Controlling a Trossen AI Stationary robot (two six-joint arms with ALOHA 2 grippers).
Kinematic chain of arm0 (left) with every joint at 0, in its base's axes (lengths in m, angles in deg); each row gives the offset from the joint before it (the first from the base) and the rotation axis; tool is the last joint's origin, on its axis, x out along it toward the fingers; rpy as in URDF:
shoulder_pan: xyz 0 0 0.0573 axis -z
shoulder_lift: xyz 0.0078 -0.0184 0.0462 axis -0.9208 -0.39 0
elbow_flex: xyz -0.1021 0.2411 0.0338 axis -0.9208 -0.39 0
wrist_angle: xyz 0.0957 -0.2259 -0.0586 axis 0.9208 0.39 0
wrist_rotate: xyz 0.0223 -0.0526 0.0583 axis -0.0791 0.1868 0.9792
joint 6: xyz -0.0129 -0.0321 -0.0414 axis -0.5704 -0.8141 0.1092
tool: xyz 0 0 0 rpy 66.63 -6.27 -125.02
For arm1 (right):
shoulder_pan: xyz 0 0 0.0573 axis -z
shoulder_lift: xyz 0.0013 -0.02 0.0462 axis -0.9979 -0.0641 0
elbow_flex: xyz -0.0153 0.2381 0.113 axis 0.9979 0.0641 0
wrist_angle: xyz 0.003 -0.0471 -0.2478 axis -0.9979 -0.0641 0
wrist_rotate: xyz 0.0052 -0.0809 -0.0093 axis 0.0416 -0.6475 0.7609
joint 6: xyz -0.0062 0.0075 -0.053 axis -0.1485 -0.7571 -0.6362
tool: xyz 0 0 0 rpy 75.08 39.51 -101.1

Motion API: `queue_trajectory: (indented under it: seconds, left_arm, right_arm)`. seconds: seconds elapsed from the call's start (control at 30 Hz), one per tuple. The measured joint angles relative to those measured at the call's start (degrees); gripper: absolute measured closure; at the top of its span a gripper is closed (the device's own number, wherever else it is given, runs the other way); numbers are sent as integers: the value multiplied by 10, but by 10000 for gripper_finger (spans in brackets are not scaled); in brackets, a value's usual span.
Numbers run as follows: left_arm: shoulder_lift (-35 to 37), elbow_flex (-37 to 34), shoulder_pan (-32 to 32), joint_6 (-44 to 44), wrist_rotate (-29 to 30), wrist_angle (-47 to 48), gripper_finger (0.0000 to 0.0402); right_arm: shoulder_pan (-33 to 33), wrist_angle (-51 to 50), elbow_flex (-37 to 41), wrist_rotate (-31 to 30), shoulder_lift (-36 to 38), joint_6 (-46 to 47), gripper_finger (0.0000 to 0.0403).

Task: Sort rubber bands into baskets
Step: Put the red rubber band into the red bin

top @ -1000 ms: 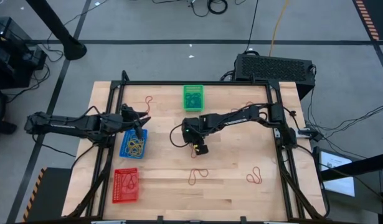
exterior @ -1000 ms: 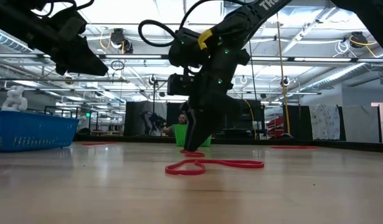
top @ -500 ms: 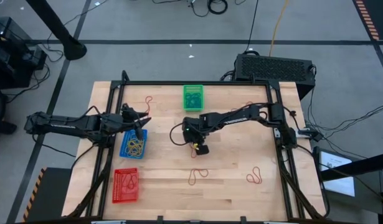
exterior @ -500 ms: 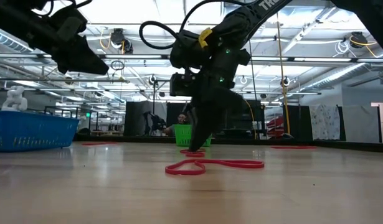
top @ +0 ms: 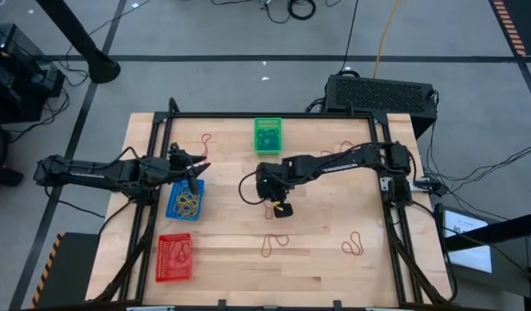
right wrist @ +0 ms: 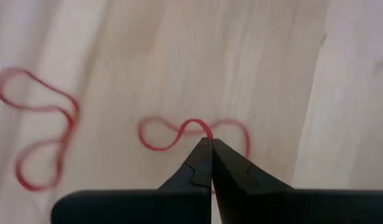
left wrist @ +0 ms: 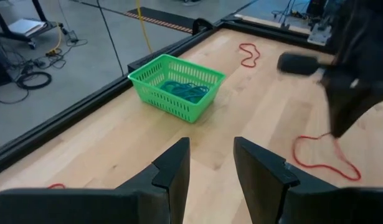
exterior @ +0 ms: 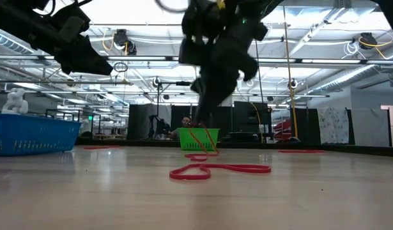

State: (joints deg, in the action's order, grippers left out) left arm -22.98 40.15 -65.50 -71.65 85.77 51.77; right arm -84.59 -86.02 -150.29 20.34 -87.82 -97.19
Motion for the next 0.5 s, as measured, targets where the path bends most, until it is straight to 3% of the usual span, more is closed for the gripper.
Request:
queue_trajectory:
  seconds: [0.23,0.5]
  left_arm:
    - [0,0,0,9,-12,38,270]
    - [0,0,0,7,-1,49,270]
  right_arm:
    - [-30,85,0,0,34,31,403]
    - [-80,255,-1,0,35,46,402]
